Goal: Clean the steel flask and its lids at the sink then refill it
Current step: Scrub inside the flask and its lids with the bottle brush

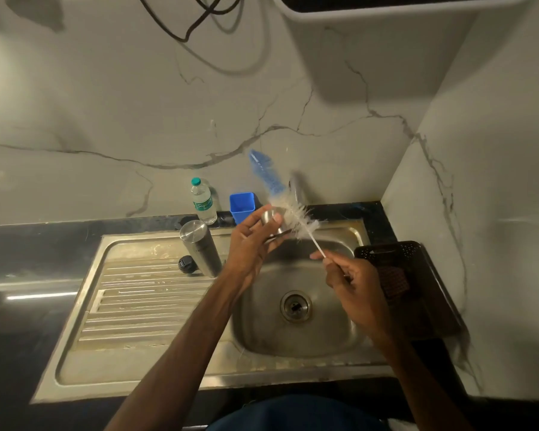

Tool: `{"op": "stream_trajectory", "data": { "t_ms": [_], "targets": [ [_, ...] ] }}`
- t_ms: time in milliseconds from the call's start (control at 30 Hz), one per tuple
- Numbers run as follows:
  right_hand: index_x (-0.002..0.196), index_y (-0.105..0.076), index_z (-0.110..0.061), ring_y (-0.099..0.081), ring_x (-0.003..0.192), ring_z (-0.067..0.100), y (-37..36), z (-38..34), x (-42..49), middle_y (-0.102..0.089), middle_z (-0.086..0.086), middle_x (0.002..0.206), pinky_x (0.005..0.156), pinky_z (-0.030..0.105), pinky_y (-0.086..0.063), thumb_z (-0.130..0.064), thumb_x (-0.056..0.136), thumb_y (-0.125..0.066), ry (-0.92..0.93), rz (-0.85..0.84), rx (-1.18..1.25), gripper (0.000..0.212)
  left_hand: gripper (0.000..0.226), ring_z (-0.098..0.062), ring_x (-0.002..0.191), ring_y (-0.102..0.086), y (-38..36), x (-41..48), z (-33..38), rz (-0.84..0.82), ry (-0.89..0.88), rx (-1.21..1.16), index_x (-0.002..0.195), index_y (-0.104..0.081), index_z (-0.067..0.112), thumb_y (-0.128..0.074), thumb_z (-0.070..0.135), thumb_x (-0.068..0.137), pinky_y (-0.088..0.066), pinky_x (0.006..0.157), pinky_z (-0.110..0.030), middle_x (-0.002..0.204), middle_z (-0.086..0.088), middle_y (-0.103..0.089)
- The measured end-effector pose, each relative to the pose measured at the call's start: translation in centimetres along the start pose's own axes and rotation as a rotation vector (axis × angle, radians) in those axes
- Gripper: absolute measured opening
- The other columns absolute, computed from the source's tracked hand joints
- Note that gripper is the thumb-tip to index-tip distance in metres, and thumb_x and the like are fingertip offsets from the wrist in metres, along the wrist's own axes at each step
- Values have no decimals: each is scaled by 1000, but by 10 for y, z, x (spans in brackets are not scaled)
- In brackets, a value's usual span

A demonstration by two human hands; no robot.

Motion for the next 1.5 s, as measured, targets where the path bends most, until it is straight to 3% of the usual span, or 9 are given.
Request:
{"op": "stream_trajectory", "data": {
  "t_ms": [100,300,500,700,933,1000,1133,1400,1500],
  "targets": [
    [115,-76,-22,-42,48,5,0,6,-17,-52,-7,55,49,20,-36,-6,103,-55,-4,-15,-1,29,50,-24,105,-73,10,2,4,51,2,-24,133,-60,-2,-71,17,88,-61,88,-37,112,-11,-76],
    [116,-76,-14,-44,46,2,3,-9,7,-56,-21,57,48,14,-33,-5,104,-55,-23,50,-5,26,51,-39,130,-59,-10,-6,-12,-85,38,-26,143,-53,-4,-63,17,98,-53,106,-52,136,-22,-63],
    [115,-75,-16,-51,49,1,4,-2,-16,-60,-26,62,51,10,-35,-1,103,-55,-25,26,-47,28,21,-28,105,-72,-3,1,7,-11,2,-103,122,-62,4,-49,12,108,-59,96,-49,96,-4,-68],
    [114,-76,-27,-46,47,7,-3,-9,-2,-57,-12,57,45,30,-37,-13,104,-56,-27,41,-72,26,43,-43,134,-55,-11,-7,-16,-9,87,-205,142,-49,-2,-50,20,105,-51,106,-57,145,-28,-55],
    [116,-75,-16,-51,49,3,1,1,-23,-60,-27,60,51,12,-37,-2,103,-55,-54,3,-38,28,37,-41,121,-61,0,-4,-2,83,46,-208,124,-54,1,-59,28,99,-63,86,-47,130,-26,-56],
    [115,-76,-17,-49,48,3,1,0,-23,-59,-24,59,50,14,-37,-3,103,-55,-56,4,-44,28,52,-41,122,-57,-3,-7,-7,60,62,-222,130,-48,5,-71,31,91,-61,87,-47,132,-19,-49],
    [114,-77,-22,-49,49,3,-3,-13,-6,-58,-18,57,49,18,-38,-12,104,-57,-19,31,-68,25,31,-34,122,-65,-20,-13,-13,-41,43,-129,130,-57,2,-53,21,106,-56,98,-52,125,-19,-68],
    [115,-75,-15,-53,51,-1,1,4,-28,-59,-31,62,53,10,-37,-1,103,-54,-82,10,-36,28,26,-24,107,-70,-5,-4,3,-11,29,-24,122,-65,14,-50,29,108,-57,87,-40,111,-6,-74],
    [113,-76,-19,-47,48,5,1,-2,-13,-58,-20,58,48,22,-38,-6,103,-55,-58,54,-62,27,32,-27,112,-68,-9,-5,-6,-53,40,25,124,-64,11,-60,31,99,-54,93,-39,117,-7,-72]
  ]
}}
Point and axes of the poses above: each hand's wrist, its own x-axis towards the middle knuckle, its own y-axis out of the back of the hand, z = x × y, the point moved 9 cm from there along x, towards the middle knuckle
